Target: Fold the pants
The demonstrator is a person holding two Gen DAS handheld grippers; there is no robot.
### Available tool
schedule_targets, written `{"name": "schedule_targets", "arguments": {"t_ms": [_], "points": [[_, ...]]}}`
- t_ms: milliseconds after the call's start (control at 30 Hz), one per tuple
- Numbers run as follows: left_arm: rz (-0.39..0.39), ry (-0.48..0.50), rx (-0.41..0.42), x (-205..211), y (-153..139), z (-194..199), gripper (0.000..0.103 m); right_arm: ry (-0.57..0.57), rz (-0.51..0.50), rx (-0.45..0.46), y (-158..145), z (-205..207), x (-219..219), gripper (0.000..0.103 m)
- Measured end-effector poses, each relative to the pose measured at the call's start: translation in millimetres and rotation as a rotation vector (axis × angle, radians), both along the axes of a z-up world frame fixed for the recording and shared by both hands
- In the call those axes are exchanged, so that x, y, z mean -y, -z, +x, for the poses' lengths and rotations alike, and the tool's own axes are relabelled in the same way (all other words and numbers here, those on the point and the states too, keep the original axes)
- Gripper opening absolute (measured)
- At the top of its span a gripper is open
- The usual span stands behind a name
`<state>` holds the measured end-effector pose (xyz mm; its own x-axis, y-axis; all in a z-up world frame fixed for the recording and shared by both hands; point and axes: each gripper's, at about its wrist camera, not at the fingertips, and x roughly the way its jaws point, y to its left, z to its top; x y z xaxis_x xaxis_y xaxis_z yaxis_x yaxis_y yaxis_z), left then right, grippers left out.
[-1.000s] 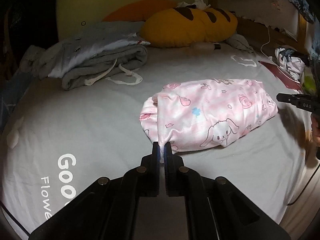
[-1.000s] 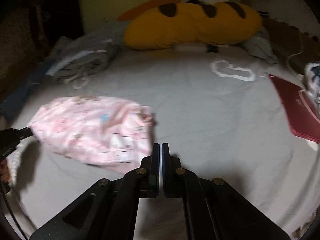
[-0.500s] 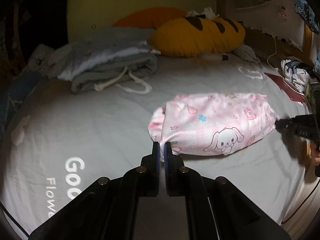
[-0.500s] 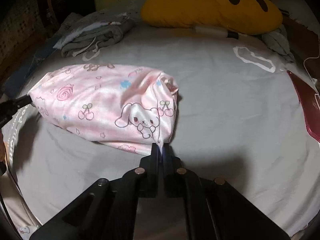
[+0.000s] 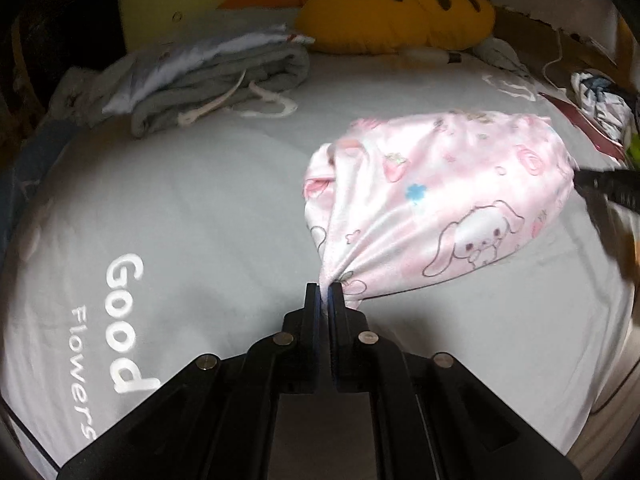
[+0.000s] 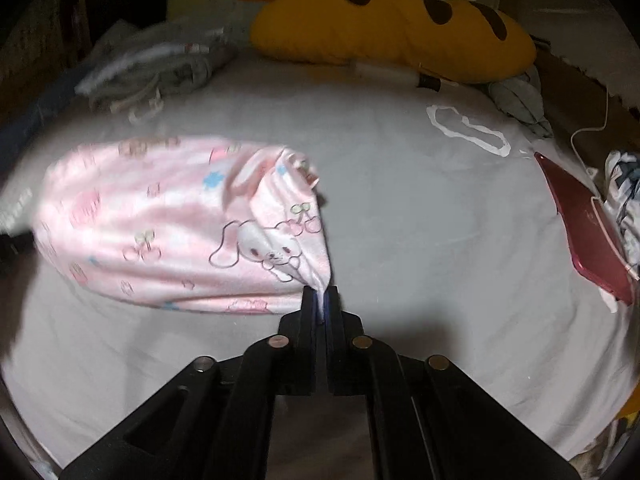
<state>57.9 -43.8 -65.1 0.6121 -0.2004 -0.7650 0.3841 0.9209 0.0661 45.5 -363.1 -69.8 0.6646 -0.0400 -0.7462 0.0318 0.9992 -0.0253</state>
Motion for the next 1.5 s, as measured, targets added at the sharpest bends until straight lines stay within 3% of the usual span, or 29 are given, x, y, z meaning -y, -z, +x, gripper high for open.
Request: {"name": "schedule_targets", "arguments": {"t_ms": [100,133,167,233,333,433,567,600,667,700,733,800,933,1133,1200,1233,1267,1300,1367,1400,1433,1500], "points": [[-0.053,0.012,0.044,-5.7,-19.8,-1.6,0.015,0.098,0.005,0.086,-15.7,-4.0,14.9,0.012],[-0.067,0.007,0.054,-8.3,-25.8,-0.6,0.028,0.108,0.035,0.108,-20.0,-5.1,19.8,0.025],[-0.089,0.003,0.067,-12.1,-32.6,0.9,0.033,0.106,0.075,0.129,-24.4,-5.6,23.5,0.039],[-0.133,0.002,0.102,-18.2,-46.4,4.9,0.036,0.081,0.125,0.161,-32.0,-5.7,27.6,0.046],[-0.179,0.022,0.129,-17.7,-62.3,18.7,0.036,-0.012,0.156,0.173,-41.6,7.0,20.6,0.046],[-0.270,0.060,0.062,-13.7,-64.5,41.3,0.036,-0.091,0.153,0.097,-35.3,32.6,10.8,0.045],[-0.319,0.022,-0.077,-3.4,-46.6,75.4,0.036,-0.095,0.258,-0.049,-13.5,68.7,12.7,0.015],[-0.359,0.010,-0.125,-3.9,-40.7,84.6,0.035,-0.086,0.297,-0.069,-8.9,74.2,16.4,0.011],[-0.461,-0.015,-0.201,-9.9,-28.0,100.4,0.020,-0.061,0.317,-0.058,-6.7,77.6,22.5,0.005],[-0.497,-0.028,-0.224,-12.3,-22.5,106.0,0.002,-0.049,0.314,-0.041,-7.9,77.1,26.0,0.004],[-0.512,-0.041,-0.237,-14.0,-17.9,109.6,0.001,-0.038,0.307,-0.027,-8.4,75.6,27.7,0.003],[-0.502,-0.055,-0.211,-16.1,-15.5,108.5,0.001,-0.007,0.278,-0.005,-10.1,74.9,31.8,0.002],[-0.423,-0.075,-0.085,-20.4,-28.3,96.7,0.000,0.039,0.242,0.004,-12.9,78.9,39.4,0.000],[-0.338,-0.051,0.008,-16.4,-39.3,88.8,0.001,-0.003,0.312,0.047,-20.3,76.3,41.7,0.004],[-0.311,-0.063,0.030,-16.6,-40.2,87.4,0.001,-0.014,0.332,0.028,-18.6,79.0,41.5,0.027],[-0.287,-0.078,0.047,-17.2,-41.6,86.7,0.001,-0.017,0.349,0.026,-17.1,79.3,41.3,0.049],[-0.262,-0.092,0.064,-16.0,-42.4,86.1,0.001,-0.019,0.363,0.029,-15.6,78.5,41.9,0.052],[-0.230,-0.100,0.085,-14.2,-43.2,84.9,0.001,-0.029,0.380,0.015,-13.0,81.1,40.8,0.051],[-0.188,-0.097,0.098,-11.8,-42.1,84.0,0.001,-0.039,0.396,-0.025,-6.9,89.0,38.3,0.020],[-0.182,-0.100,0.093,-11.8,-40.1,84.1,0.001,-0.026,0.396,-0.048,-2.9,93.1,37.8,0.010],[-0.185,-0.100,0.083,-11.5,-38.0,84.7,0.001,-0.023,0.412,-0.070,1.4,97.7,37.7,0.004],[-0.178,-0.101,0.068,-10.3,-32.8,86.3,0.001,-0.007,0.452,-0.068,5.6,101.2,39.1,0.002]]}}
